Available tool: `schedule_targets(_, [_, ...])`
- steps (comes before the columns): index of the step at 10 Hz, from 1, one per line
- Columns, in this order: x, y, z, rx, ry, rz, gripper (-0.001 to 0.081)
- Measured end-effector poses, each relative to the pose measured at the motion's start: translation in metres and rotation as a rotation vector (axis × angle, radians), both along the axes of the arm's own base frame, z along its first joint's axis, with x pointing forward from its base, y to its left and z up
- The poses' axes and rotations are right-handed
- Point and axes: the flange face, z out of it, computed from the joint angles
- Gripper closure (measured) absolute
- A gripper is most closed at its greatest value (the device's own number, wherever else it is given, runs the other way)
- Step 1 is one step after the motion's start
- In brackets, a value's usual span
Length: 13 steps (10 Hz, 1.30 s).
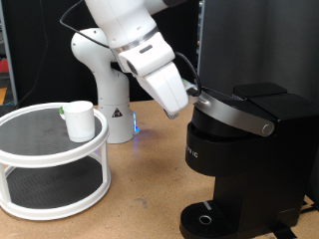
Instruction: Make a cup of coffee with the keurig machine
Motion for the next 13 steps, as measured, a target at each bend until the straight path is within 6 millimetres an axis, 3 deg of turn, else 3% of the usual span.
schedule_targets(7, [0.003,0.005,0.050,0.124,-0.044,-0.069,0.0801])
schedule_targets(13, [0.004,0.047,0.052,0.061,-0.036,-0.052,0.0801])
